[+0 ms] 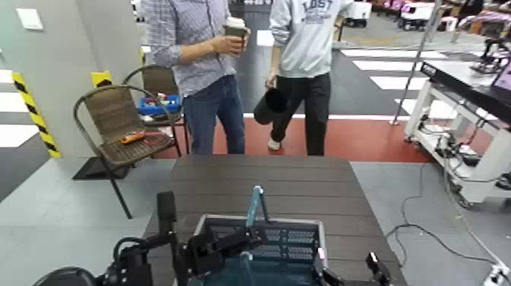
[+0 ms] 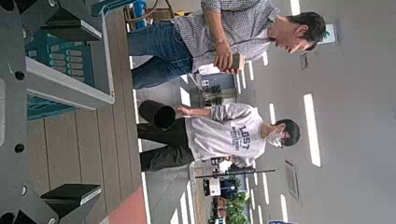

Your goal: Grasp the handle of the crate.

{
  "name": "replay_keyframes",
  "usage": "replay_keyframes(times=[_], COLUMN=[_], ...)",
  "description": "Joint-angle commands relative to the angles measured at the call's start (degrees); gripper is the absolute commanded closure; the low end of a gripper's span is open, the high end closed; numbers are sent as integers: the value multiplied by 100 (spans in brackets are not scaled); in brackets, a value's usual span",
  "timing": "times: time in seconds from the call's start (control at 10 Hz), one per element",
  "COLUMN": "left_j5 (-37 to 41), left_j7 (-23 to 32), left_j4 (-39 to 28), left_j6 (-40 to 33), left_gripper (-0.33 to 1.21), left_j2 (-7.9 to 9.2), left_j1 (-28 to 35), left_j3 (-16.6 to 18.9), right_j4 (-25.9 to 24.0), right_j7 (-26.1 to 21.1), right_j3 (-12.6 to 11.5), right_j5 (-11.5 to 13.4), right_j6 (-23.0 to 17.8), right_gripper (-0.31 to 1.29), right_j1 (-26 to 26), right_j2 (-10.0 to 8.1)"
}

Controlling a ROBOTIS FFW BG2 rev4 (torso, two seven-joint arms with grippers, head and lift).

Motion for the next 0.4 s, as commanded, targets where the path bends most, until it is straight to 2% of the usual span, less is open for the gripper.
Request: replay_keyframes(times=[0.1,0.4], left_j5=[-1,-10], left_j7=[-13,-39], left_j4=[6,14], left_j6=[-2,-2], left_gripper=[119,119], left_j2=[-10,-18], left_j1=[-9,-9], left_j3=[0,-9], right_j4=[-9,-35], right_j7=[0,0], right_j3=[-7,-25], right_j5=[9,61], right_j6=[40,101], right_gripper=[15,15], right_j1=[-9,-18], right_j2=[-9,-9])
